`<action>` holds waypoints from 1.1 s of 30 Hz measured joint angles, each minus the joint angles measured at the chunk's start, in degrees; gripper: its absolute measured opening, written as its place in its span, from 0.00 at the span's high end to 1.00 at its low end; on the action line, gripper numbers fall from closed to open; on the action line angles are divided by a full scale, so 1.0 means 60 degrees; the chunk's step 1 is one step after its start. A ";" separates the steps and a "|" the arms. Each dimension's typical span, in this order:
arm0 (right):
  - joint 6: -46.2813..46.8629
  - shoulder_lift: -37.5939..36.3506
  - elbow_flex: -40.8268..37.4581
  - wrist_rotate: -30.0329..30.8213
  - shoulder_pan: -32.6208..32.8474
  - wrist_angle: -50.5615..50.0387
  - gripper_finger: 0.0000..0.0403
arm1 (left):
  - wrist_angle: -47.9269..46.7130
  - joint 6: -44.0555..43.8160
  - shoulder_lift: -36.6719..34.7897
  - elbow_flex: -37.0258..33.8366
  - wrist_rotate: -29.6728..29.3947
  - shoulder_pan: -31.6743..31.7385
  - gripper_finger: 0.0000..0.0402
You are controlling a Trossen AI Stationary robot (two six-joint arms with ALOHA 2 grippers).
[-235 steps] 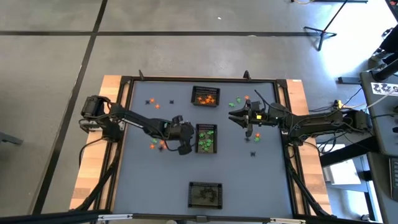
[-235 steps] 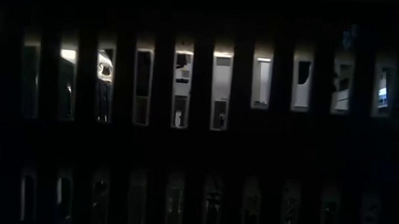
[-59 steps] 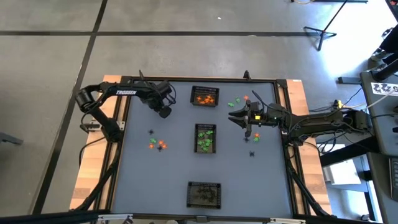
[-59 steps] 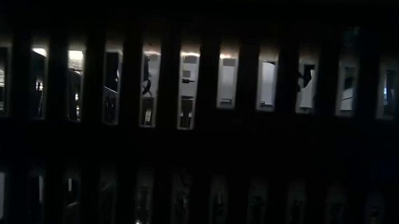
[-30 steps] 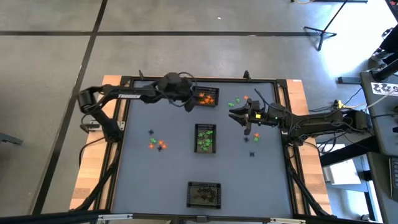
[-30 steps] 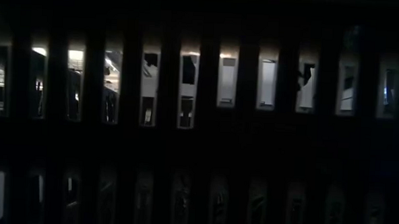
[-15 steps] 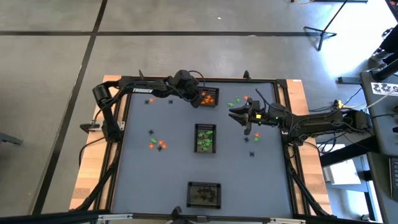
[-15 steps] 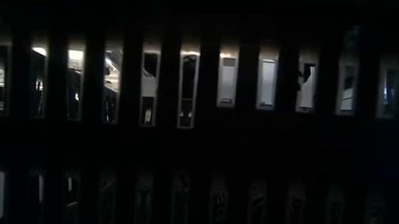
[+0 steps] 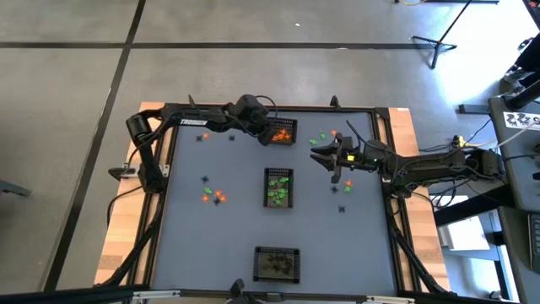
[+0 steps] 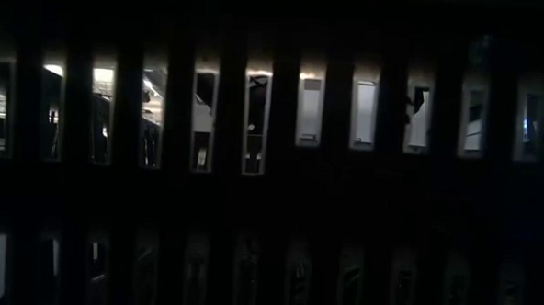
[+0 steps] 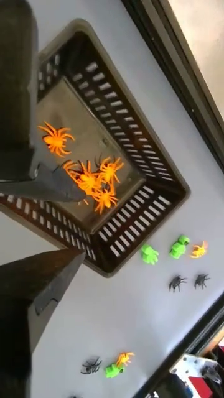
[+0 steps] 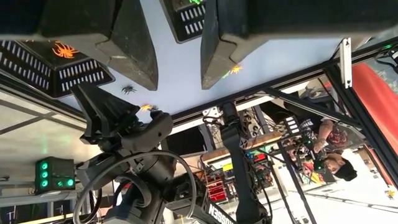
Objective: Sort Halloween decoration
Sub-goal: Put the black spider toy into the bottom black bin
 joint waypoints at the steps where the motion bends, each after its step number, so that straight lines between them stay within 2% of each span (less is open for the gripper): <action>1: 0.0000 0.0000 0.0000 -0.0045 0.0000 -0.0023 0.70 | -0.0214 0.0022 -0.0063 0.0000 0.0006 0.0043 0.68; 6: 0.0000 0.0000 0.0000 -0.0250 0.0000 -0.0196 0.70 | -0.1815 0.0522 -0.0742 0.0004 -0.0341 0.0360 0.68; 12: 0.0007 0.0000 0.0000 -0.0327 0.0000 -0.0313 0.70 | -0.4657 0.1270 -0.1266 0.0018 -0.1900 0.0461 0.68; 16: 0.0011 0.0000 0.0000 -0.0331 0.0011 -0.0311 0.70 | -0.5943 0.1486 -0.1250 -0.0043 -0.2719 0.0464 0.69; 24: 0.0033 0.0000 0.0000 -0.0334 0.0007 -0.0304 0.70 | -0.5624 0.1391 -0.1217 -0.1046 -0.3047 0.0548 0.69; 33: 0.0036 0.0000 0.0000 -0.0257 0.0007 -0.0274 0.70 | -0.3841 0.0996 -0.1176 -0.2092 -0.3438 0.0719 0.69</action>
